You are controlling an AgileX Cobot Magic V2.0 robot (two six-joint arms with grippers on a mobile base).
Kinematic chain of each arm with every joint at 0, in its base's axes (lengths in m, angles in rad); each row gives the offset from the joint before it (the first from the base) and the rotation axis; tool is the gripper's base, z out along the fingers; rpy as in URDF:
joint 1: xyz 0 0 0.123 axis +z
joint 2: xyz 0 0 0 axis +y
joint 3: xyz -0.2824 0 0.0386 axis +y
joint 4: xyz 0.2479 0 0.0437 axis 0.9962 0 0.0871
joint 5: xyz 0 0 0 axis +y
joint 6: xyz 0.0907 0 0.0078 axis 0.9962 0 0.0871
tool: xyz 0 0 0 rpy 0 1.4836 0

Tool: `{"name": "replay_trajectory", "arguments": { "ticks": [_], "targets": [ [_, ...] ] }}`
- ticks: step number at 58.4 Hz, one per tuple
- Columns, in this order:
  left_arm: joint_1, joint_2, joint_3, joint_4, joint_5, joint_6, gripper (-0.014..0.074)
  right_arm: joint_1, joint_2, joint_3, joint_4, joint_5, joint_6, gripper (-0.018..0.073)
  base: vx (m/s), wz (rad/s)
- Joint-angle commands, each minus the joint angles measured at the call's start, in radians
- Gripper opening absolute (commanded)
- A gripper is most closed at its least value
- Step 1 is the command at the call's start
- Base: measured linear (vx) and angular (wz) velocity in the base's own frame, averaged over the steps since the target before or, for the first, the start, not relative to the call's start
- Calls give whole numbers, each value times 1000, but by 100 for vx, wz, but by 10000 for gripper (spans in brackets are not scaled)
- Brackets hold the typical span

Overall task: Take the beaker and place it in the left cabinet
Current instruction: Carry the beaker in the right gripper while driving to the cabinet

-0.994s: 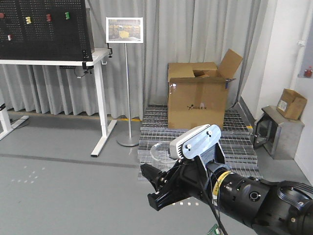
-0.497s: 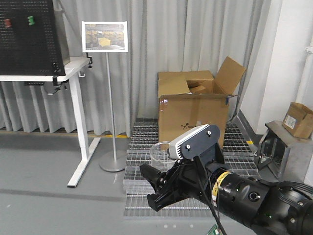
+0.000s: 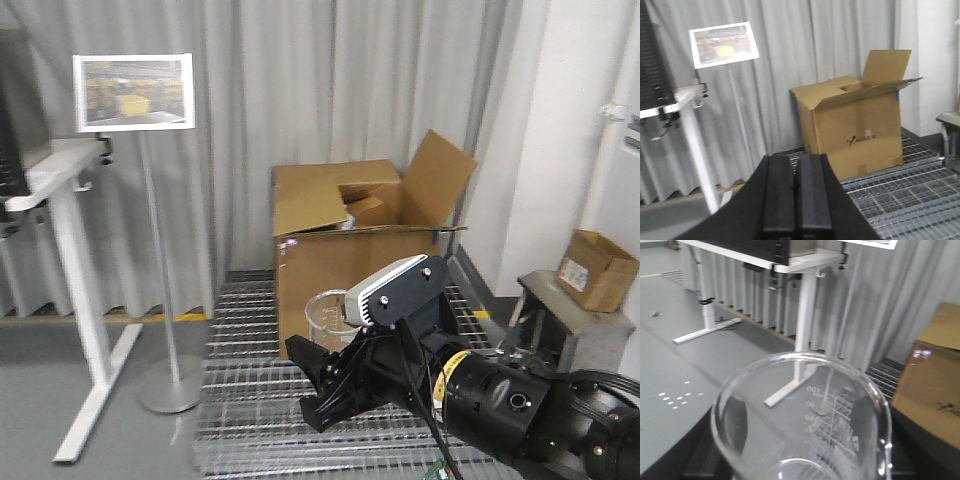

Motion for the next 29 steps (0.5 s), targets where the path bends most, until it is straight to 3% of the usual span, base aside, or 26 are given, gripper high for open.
{"name": "replay_trajectory", "arguments": {
  "ticks": [1, 14, 29],
  "targets": [
    [-1, -19, 16, -3, -75, -3, 1, -3, -40, -31, 8, -70, 1, -9, 46, -38],
    [-1, -19, 16, -3, -75, -3, 1, -3, -40, -31, 8, -71, 1, -9, 41, -53],
    [-1, -19, 16, -3, -75, -3, 1, -3, -40, -31, 8, -71, 1, -9, 34, -78]
  ]
}}
